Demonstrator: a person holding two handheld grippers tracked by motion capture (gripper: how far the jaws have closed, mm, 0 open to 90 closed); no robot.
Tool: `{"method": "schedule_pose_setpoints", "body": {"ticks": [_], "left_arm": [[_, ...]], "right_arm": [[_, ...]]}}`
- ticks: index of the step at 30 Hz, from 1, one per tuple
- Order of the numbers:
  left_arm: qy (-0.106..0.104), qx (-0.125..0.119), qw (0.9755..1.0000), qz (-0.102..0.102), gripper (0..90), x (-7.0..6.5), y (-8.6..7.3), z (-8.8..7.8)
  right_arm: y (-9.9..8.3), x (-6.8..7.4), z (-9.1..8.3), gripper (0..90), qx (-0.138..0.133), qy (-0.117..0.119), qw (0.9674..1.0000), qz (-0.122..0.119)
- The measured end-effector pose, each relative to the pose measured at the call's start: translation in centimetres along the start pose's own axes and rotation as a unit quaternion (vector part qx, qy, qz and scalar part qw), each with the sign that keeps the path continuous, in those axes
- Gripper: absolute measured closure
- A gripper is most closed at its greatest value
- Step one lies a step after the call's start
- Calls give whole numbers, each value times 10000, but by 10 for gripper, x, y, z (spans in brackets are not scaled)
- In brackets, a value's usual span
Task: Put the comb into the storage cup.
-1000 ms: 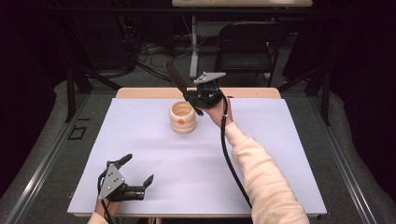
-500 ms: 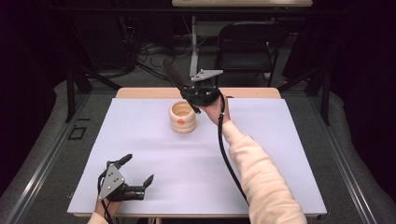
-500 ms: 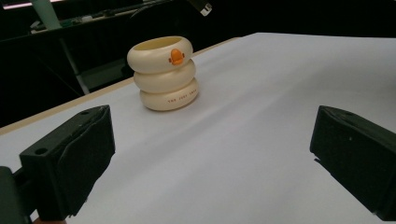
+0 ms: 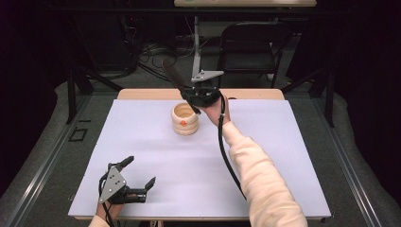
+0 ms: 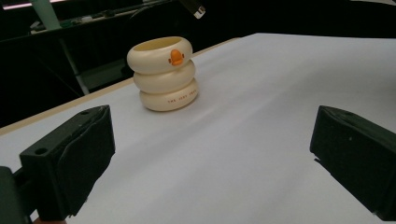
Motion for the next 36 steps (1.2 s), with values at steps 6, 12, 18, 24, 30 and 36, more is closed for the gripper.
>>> {"method": "schedule_pose_setpoints", "body": {"ticks": [6, 12, 18, 24, 30, 36], "left_arm": [[1, -3, 10000, -1, 1, 0, 0, 0], [0, -4, 10000, -1, 1, 0, 0, 0], [-1, -6, 10000, -2, 1, 0, 0, 0], [-8, -4, 10000, -5, 1, 0, 0, 0], [-5, -4, 10000, -3, 1, 0, 0, 0], [-5, -6, 10000, -1, 1, 0, 0, 0]], "right_arm": [[3, 1, 1, 719, -31, -7, 10000, -2], [4, 1, 3, 720, -56, -10, 10000, -8], [5, 2, 4, 720, -80, -5, 10000, -8], [6, 2, 6, 719, -118, -2, 9999, 8], [6, 3, 7, 719, -126, 10, 9999, 25], [7, 5, 8, 720, -132, 22, 9999, 16]]}}
Point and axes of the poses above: each handheld gripper's, and its own axes: z roughly forward along the jaws, y roughly out of its top, x roughly to its left, the point moved 10 cm from there along z, roughly forward along the jaws, and after that the axes turned 2 degrees about -z, right-handed, at the moved point
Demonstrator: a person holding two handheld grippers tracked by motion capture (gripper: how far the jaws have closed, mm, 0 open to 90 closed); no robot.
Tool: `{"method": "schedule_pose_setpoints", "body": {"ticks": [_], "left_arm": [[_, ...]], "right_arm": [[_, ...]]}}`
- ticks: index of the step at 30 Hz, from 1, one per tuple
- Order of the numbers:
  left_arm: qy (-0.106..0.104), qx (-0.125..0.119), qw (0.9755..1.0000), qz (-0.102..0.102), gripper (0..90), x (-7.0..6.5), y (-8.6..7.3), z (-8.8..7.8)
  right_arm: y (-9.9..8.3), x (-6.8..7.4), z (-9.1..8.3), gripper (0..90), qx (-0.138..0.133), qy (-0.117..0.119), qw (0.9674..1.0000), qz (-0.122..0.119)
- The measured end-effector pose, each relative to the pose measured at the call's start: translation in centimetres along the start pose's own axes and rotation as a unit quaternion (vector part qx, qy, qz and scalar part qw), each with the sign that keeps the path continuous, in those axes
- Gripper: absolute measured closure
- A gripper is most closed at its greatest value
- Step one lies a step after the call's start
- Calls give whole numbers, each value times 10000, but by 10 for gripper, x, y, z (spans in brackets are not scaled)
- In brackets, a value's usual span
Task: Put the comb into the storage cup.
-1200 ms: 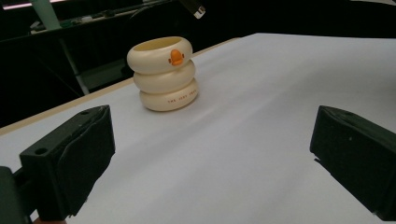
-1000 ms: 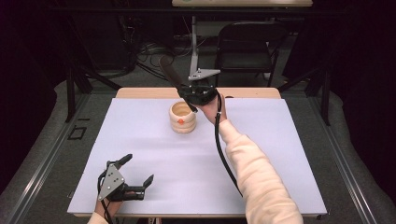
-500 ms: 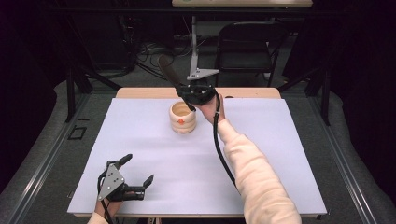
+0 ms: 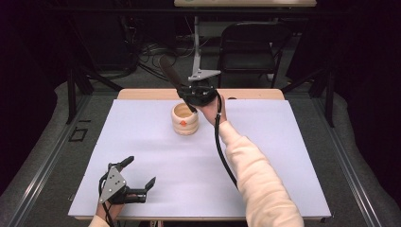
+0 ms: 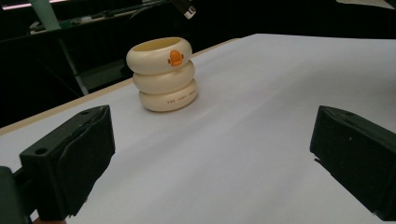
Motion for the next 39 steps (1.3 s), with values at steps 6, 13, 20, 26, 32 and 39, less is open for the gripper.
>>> {"method": "schedule_pose_setpoints", "body": {"ticks": [6, 13, 20, 26, 32, 39], "left_arm": [[2, -4, 10000, -2, 1, 0, 0, 0], [3, -3, 10000, 0, 1, 0, 0, 0], [-1, -4, 10000, -2, 1, 0, 0, 0], [-4, -7, 10000, 0, 1, 0, 0, 0], [-7, -15, 10000, -5, 2, 0, 0, 0], [-6, -14, 10000, -2, 2, 0, 0, 0]], "right_arm": [[0, 0, 2, 720, -22, -7, 10000, -17], [2, -1, 5, 720, -92, -15, 10000, -10], [3, -3, 10, 720, -175, -38, 9998, 16], [3, -3, 16, 720, -243, -81, 9997, 28], [0, -4, 21, 719, -286, -114, 9995, 46], [-3, -7, 25, 720, -340, -183, 9992, 89]]}}
Point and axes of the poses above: each handheld gripper's, and its own axes: z roughly forward along the jaws, y roughly out of its top, x roughly to its left, the point moved 10 cm from there along z, roughly forward along the jaws, and after that the axes turned 2 degrees about -z, right-handed, at the moved point
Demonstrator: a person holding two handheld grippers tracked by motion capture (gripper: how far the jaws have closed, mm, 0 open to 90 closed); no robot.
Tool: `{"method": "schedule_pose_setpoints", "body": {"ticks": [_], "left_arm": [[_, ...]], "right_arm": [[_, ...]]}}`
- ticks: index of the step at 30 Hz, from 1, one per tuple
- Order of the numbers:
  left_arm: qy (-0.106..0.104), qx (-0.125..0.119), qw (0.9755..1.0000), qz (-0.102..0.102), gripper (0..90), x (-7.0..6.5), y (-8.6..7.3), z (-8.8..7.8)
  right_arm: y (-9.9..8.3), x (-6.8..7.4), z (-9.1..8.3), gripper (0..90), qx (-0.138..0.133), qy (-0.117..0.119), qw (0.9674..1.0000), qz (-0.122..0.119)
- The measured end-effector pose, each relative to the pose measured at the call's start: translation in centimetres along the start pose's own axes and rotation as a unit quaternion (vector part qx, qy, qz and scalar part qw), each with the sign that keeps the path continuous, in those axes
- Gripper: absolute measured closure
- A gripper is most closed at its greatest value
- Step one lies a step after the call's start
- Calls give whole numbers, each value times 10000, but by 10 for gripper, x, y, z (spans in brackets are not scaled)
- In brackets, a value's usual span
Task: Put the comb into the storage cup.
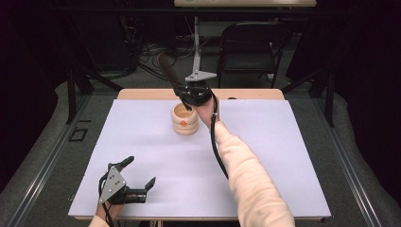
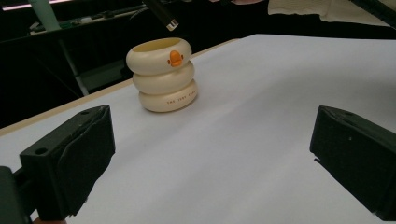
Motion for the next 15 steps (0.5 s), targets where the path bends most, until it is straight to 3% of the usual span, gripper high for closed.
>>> {"method": "schedule_pose_setpoints", "body": {"ticks": [15], "left_arm": [[12, 8, 10000, -4, 2, 1, 0, 0]], "right_arm": [[-9, 3, 10, 720, -85, -32, 9999, -57]]}}
Point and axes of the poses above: each handheld gripper's, and its own axes: z roughly forward along the jaws, y roughly out of its top, x roughly to its left, the point moved 10 cm from there along z, roughly forward along the jaws, and after that the axes turned 2 degrees about -z, right-handed, at the moved point
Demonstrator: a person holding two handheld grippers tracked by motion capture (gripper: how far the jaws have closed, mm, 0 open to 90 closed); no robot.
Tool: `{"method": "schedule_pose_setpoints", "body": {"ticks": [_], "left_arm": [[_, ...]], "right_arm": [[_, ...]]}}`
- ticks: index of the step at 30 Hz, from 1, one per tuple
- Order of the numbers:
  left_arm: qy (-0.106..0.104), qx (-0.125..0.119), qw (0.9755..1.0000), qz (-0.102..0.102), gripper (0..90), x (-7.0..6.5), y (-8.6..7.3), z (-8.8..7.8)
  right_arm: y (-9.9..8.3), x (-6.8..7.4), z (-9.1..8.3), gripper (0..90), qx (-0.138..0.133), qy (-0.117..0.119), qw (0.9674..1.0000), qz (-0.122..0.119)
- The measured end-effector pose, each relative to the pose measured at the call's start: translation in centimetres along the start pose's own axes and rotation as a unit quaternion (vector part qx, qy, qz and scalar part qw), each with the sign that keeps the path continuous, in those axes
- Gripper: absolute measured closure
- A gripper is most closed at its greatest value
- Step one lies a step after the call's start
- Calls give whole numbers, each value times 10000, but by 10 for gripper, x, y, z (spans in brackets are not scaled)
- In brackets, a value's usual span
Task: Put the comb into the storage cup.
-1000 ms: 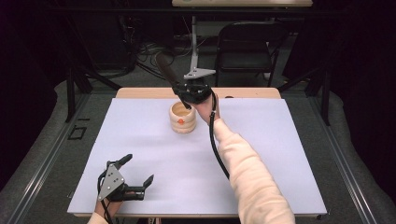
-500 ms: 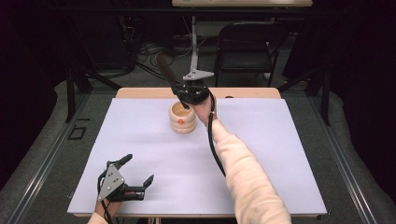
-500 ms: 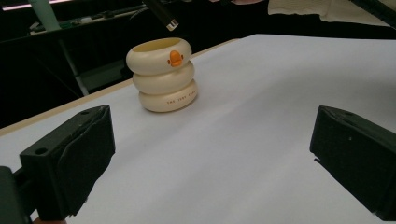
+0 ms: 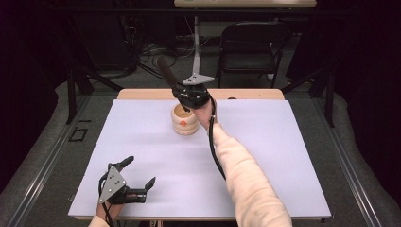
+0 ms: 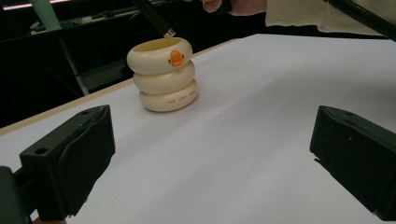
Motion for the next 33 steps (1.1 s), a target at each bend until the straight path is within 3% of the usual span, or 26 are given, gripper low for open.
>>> {"method": "schedule_pose_setpoints", "body": {"ticks": [33], "left_arm": [[9, -2, 10000, 1, 2, 0, 0, 0]], "right_arm": [[-25, 4, 14, 720, 196, 101, 9997, -46]]}}
Point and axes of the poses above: each handheld gripper's, and its own axes: z roughly forward along the jaws, y roughly out of its top, x roughly to its left, the point moved 10 cm from there along z, roughly forward along the jaws, and after that the axes turned 2 degrees about -z, right-handed, at the moved point
